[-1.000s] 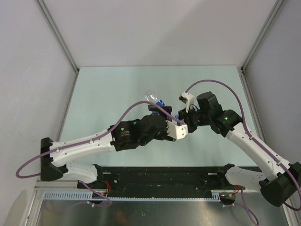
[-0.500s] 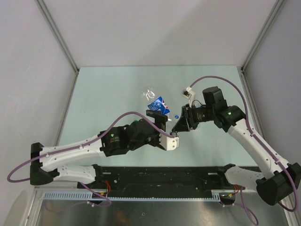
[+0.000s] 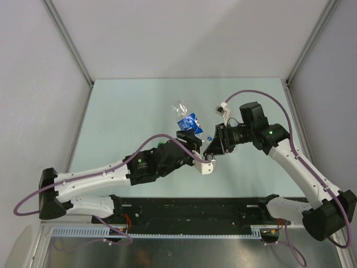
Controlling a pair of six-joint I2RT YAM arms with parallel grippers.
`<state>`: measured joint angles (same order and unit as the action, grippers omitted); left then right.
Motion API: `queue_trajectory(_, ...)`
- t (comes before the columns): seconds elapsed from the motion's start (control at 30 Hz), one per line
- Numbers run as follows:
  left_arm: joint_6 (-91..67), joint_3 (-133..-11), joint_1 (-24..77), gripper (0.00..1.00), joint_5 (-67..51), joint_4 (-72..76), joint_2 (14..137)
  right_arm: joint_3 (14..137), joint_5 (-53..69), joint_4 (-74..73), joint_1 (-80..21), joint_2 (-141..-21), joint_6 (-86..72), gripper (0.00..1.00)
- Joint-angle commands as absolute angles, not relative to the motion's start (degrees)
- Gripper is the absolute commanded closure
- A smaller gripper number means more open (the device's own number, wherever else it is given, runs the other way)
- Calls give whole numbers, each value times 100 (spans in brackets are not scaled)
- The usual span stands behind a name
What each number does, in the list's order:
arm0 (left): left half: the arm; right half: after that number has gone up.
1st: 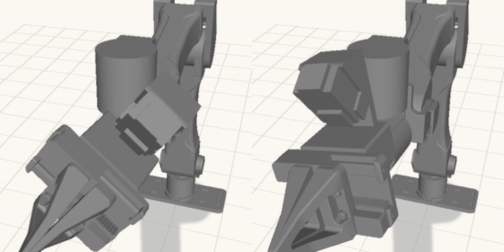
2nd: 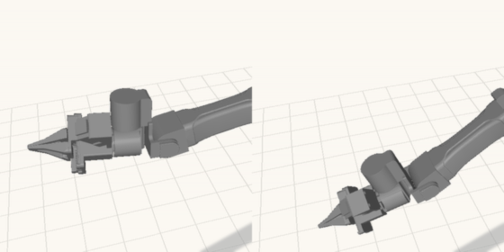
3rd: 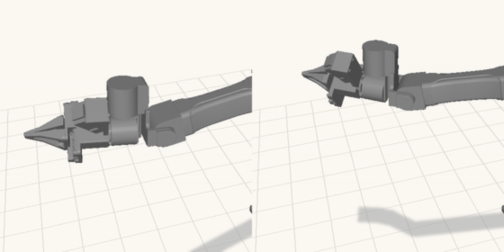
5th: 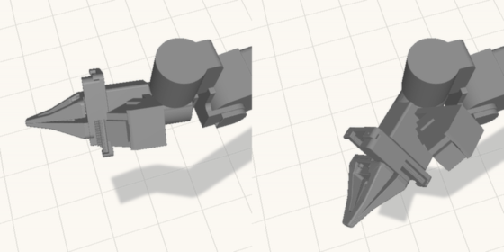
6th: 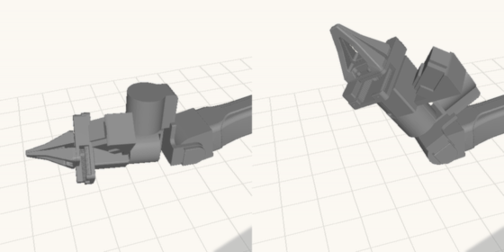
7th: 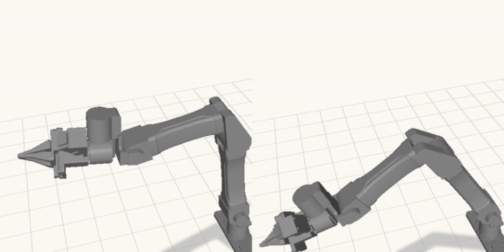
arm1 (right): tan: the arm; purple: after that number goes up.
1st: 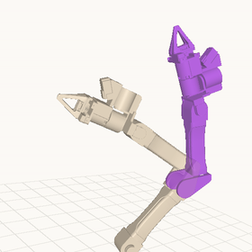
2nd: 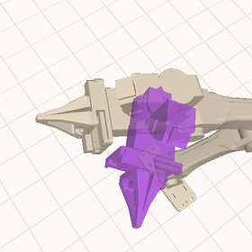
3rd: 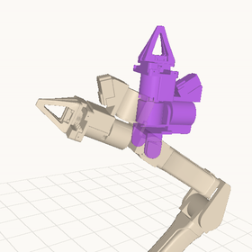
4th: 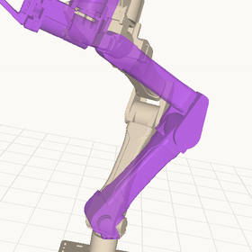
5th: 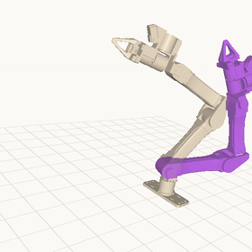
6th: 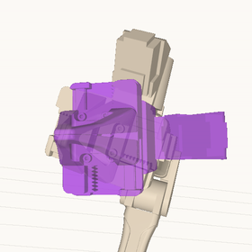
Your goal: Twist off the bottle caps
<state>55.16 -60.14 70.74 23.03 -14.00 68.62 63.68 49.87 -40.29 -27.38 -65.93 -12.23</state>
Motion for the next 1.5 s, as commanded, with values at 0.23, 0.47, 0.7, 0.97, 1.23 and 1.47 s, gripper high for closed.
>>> queue_trajectory(0.23,5327,-5634,6668,70,1938,-1051,6574,6648,6160,-3500,-2808,-6326,-1259,100)
queue_trajectory(0.47,5100,-5619,6646,93,1776,-1057,6443,6645,6139,-3084,-2741,-6237,-1516,83)
queue_trajectory(0.7,4835,-5510,6613,100,1589,-1051,6121,6651,5851,-2245,-2566,-6035,-2000,54)
queue_trajectory(0.97,4294,-5388,6491,100,1457,-1055,5728,6645,5173,-554,-2269,-5665,-2761,23)
queue_trajectory(1.23,3328,-5729,6252,100,1006,-1074,5391,6645,4341,317,-2224,-5388,-2669,6)
queue_trajectory(1.47,2259,-6117,5737,100,-226,-1178,5201,6650,4468,240,-2230,-5445,-2356,3)
